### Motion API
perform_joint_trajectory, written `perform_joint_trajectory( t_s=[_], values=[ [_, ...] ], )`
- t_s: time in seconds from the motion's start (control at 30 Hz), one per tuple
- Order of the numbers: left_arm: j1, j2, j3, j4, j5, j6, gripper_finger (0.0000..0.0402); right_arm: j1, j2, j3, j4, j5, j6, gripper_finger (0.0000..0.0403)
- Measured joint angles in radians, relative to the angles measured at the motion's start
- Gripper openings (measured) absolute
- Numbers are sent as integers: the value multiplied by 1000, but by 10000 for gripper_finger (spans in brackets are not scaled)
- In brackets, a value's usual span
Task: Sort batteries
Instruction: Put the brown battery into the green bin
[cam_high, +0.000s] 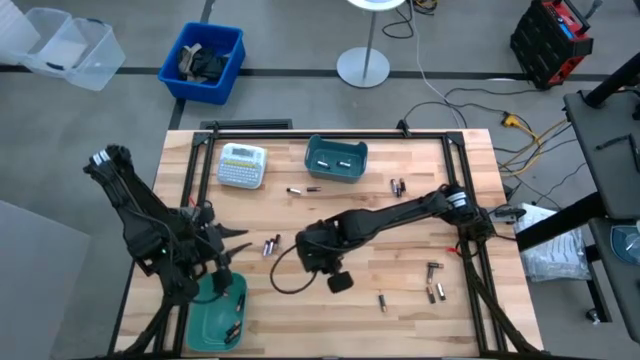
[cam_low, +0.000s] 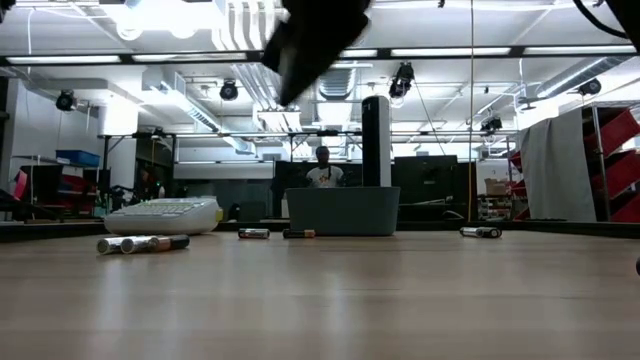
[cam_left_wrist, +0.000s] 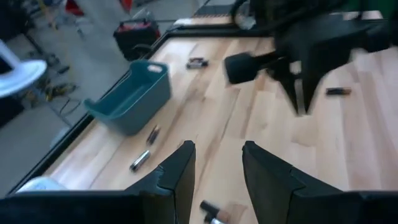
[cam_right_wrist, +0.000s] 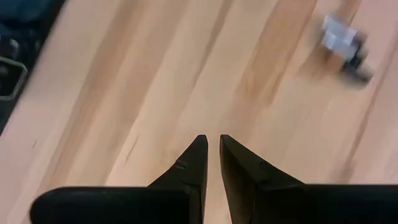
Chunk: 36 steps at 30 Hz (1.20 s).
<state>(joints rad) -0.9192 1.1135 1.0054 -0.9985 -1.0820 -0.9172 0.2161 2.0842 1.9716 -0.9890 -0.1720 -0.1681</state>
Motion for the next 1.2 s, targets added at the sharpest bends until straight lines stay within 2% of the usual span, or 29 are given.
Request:
perform_joint_trajectory(
  t_s=[0.17,0.3,0.47,0.7,1.07,1.2],
  values=[
    [13,53,0,200,-1,241,115,2,-71,-127,-30,47,82,34],
    [33,86,0,257,1,374,115,4,-160,-280,-15,83,159,34],
    [86,105,0,251,85,410,115,17,-316,-486,48,164,292,33],
    [186,147,0,258,247,411,115,33,-534,-723,106,202,462,34],
    [265,223,0,267,459,401,115,59,-787,-955,107,225,732,34],
    [265,243,0,279,508,392,115,109,-830,-1002,110,224,760,34]
  ],
)
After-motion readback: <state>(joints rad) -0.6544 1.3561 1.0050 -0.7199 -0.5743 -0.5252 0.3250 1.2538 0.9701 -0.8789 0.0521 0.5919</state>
